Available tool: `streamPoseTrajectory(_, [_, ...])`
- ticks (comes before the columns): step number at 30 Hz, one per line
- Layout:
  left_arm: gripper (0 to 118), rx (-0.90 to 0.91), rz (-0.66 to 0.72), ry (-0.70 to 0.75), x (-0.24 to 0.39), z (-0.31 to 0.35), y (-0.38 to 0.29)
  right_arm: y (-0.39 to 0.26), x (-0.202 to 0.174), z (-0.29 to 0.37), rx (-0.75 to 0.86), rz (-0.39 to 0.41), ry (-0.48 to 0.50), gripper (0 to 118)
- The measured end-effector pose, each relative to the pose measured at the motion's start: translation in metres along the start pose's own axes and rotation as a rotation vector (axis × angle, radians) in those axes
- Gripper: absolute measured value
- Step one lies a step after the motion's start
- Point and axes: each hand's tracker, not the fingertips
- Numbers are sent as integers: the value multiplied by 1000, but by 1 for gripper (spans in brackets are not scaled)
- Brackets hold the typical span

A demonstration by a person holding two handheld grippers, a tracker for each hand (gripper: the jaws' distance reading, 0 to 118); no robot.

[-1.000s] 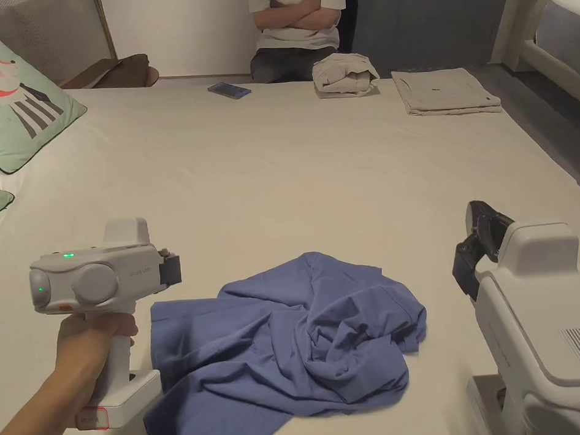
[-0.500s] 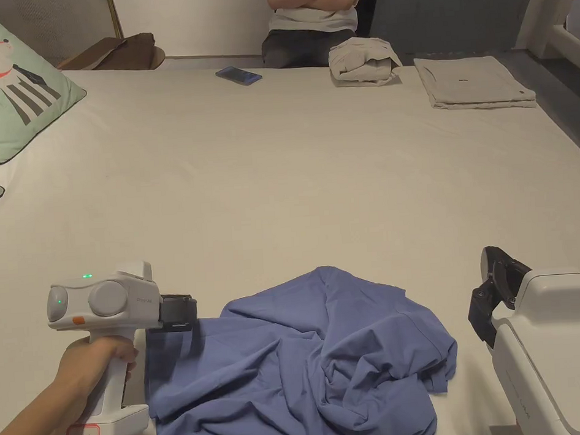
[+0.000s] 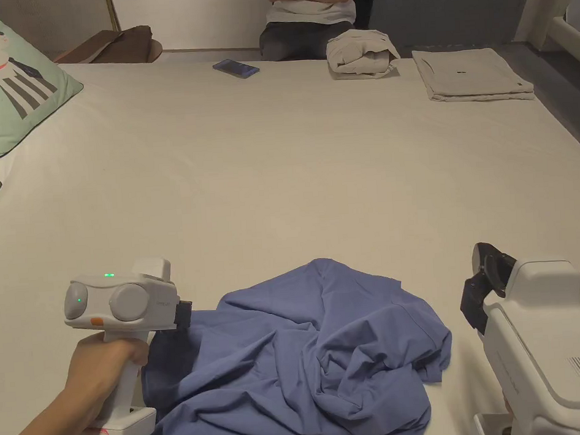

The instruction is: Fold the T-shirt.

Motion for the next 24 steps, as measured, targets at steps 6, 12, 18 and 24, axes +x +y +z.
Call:
streamPoseTrajectory(6, [3,115,72,-81,-6,31,-3,-6,16,-56,-336,-57,62,10])
streamPoseTrajectory(12, [3,157,76,-118,-5,50,-6,-35,19,-112,-595,-165,143,115])
streamPoseTrajectory(18, [3,164,76,-129,-5,51,-7,-49,12,-135,-746,-197,172,110])
streamPoseTrajectory(24, [3,162,75,-122,-6,49,-10,-63,9,-131,-784,-245,225,15])
